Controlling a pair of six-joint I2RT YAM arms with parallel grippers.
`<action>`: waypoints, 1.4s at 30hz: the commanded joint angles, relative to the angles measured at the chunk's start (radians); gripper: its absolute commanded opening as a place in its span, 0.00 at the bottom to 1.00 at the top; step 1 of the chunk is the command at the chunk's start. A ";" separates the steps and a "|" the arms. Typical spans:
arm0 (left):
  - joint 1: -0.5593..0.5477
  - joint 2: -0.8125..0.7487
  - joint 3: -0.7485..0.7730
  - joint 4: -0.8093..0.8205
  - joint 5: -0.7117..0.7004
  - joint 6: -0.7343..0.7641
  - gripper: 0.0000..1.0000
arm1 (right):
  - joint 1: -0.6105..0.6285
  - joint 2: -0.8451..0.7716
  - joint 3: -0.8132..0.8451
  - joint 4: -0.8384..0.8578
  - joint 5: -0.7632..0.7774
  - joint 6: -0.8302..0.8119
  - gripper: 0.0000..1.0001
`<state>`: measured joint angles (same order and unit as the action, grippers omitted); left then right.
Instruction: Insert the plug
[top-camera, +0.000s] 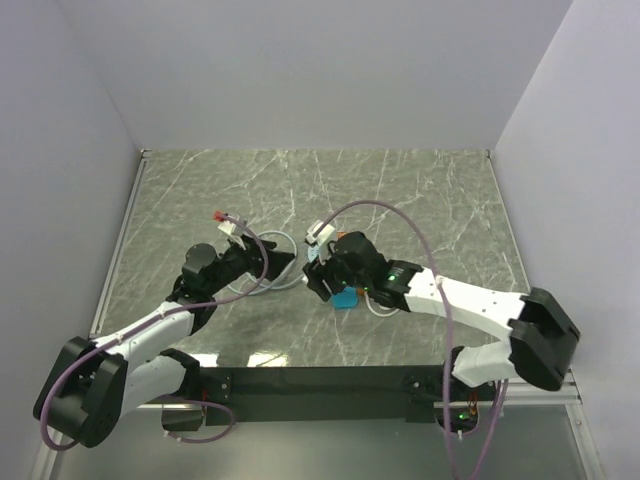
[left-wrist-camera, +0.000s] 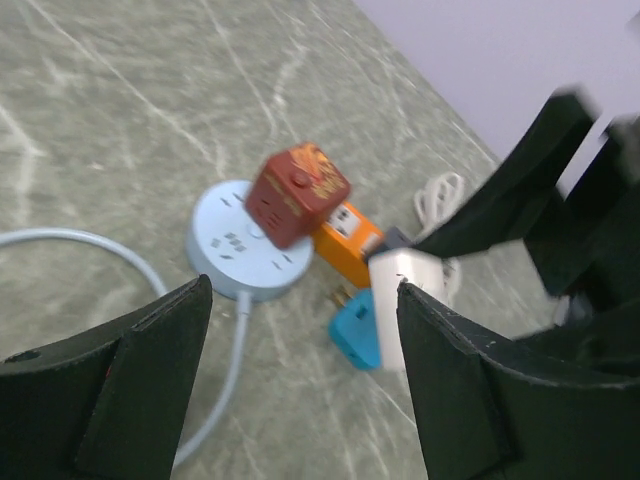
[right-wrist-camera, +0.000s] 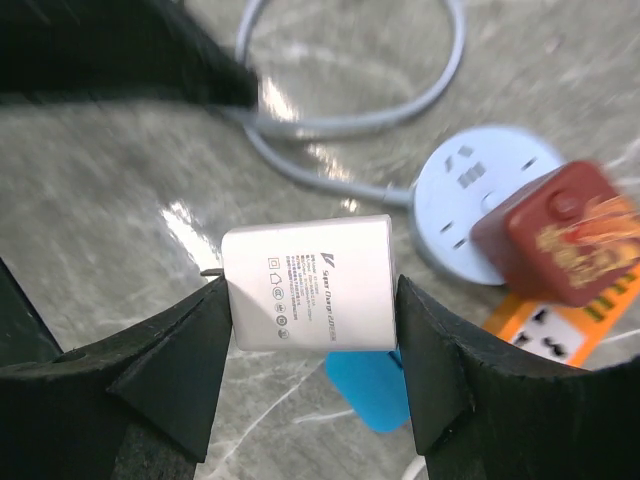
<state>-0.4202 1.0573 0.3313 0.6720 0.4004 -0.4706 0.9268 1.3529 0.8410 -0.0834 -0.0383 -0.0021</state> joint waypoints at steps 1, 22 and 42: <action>0.003 0.035 0.037 0.069 0.170 -0.057 0.80 | 0.010 -0.083 -0.002 0.037 0.037 -0.042 0.00; -0.020 0.207 0.078 0.262 0.385 -0.260 0.79 | 0.053 -0.120 0.007 0.023 0.103 -0.081 0.00; -0.107 0.343 0.146 0.225 0.437 -0.243 0.57 | 0.063 -0.185 -0.028 0.070 0.196 -0.085 0.00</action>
<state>-0.5167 1.3815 0.4492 0.8577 0.7788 -0.7170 0.9844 1.2201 0.8146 -0.0887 0.1001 -0.0765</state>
